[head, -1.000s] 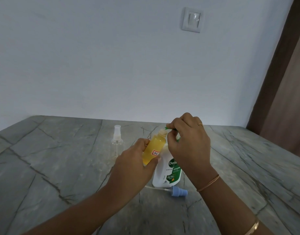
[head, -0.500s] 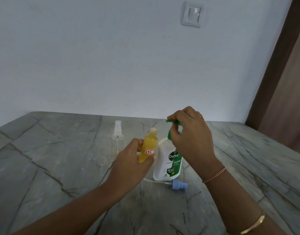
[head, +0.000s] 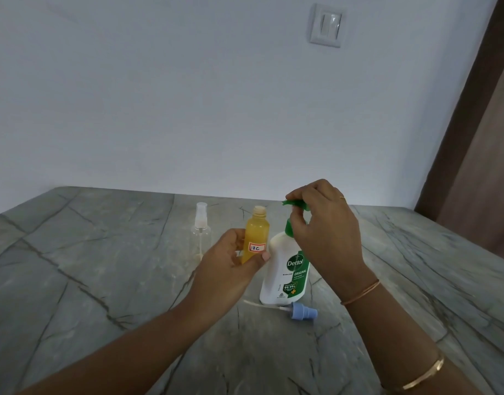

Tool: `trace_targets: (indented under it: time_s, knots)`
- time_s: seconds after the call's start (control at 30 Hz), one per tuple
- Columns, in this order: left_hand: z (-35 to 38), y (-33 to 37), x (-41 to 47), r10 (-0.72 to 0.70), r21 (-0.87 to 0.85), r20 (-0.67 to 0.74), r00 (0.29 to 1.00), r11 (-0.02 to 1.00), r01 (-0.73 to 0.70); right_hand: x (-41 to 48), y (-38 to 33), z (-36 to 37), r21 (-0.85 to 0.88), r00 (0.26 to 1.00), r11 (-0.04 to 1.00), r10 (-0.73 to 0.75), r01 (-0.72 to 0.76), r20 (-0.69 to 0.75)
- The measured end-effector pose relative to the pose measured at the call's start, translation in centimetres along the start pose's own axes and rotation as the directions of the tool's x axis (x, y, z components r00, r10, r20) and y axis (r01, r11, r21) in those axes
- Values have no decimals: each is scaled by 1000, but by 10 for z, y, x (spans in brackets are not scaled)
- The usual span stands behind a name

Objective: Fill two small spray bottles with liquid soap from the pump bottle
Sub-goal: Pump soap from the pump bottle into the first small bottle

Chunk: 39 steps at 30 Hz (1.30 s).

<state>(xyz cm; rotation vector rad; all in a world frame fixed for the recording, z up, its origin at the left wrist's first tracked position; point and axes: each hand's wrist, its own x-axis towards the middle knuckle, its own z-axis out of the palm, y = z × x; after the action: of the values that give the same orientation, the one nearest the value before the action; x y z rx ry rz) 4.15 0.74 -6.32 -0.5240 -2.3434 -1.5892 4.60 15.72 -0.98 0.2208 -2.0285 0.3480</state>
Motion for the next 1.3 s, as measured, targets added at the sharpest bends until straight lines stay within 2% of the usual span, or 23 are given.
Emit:
trace_targets:
  time_s: [0.1,0.2,0.37,0.53,0.97,1.3]
  knots:
    - [1,2,3,-35,-32,9,999,999,35,1,0,0,7,1000,1000,2,-2,-3]
    - [3,0,6,-18,37,-20,1000,999,19,1,0,-1,11,1000,1000,8,-8,-8]
    - [2,4,7,85,173,-50,995,982,-75,1,1,0,15,1000,1000,-5,6,-23]
    - [7,7,9,152,234,-96,984,964,-126,2,2,0,18,999,1000,-8,9,-31]
    - [7,7,14,137,270,-104,985,957,-105,3,1,-1,15,1000,1000,2,-2,-8]
    - [7,8,13,141,269,-102,985,957,-109,1,-1,4,-10,998,1000,-14,14,-60]
